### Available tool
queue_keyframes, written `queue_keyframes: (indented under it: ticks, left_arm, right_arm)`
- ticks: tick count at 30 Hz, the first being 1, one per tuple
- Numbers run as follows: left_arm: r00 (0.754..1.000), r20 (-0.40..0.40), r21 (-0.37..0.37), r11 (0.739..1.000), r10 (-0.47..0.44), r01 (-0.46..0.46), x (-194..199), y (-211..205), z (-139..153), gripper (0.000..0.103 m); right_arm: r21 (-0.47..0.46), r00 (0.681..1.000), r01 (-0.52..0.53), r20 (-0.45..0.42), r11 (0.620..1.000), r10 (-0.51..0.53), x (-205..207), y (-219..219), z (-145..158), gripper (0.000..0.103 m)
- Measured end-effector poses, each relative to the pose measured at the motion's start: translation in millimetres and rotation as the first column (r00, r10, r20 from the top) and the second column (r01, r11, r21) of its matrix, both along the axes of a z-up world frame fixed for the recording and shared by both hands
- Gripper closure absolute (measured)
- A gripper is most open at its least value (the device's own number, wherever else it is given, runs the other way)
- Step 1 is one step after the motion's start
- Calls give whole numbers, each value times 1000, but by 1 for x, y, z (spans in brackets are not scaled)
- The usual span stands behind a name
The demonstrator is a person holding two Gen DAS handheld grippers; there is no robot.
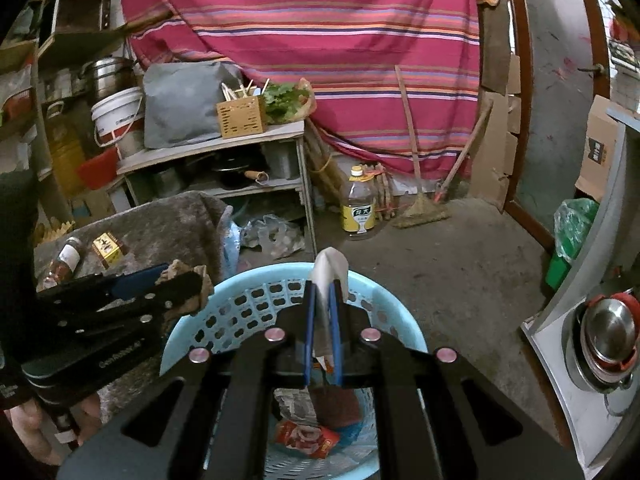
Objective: Collect trash
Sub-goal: 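Carry the brown paper and white tissue to the blue basket and open both tools, then move both open tools back over the table toward the remaining trash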
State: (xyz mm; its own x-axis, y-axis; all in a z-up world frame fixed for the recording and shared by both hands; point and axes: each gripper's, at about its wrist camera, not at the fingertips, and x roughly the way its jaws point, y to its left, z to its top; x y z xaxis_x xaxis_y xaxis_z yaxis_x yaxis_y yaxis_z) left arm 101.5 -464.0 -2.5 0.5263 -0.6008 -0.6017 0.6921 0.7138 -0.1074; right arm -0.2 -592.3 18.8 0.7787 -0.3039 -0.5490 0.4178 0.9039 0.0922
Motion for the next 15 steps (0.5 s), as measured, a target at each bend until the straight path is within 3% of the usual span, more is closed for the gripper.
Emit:
queue_keyframes:
  ticks: [3, 4, 10, 15]
  left_arm:
    - [1000, 22, 5, 1000, 9, -9, -3, -3, 1, 29]
    - [999, 38, 10, 1000, 19, -19, -4, -2, 1, 24]
    - [997, 52, 21, 998, 59, -60, 4, 20, 4, 11]
    - [990, 88, 22, 993, 115, -117, 9, 48, 9, 9]
  right_arm:
    - [8, 1000, 7, 4, 1000, -7, -2, -3, -1, 95]
    - [11, 1000, 8, 5, 1000, -8, -2, -5, -1, 95]
    - [17, 1000, 4, 6, 1000, -4, 0, -3, -3, 95]
    - [19, 1000, -10, 0, 1000, 10, 6, 1, -6, 95]
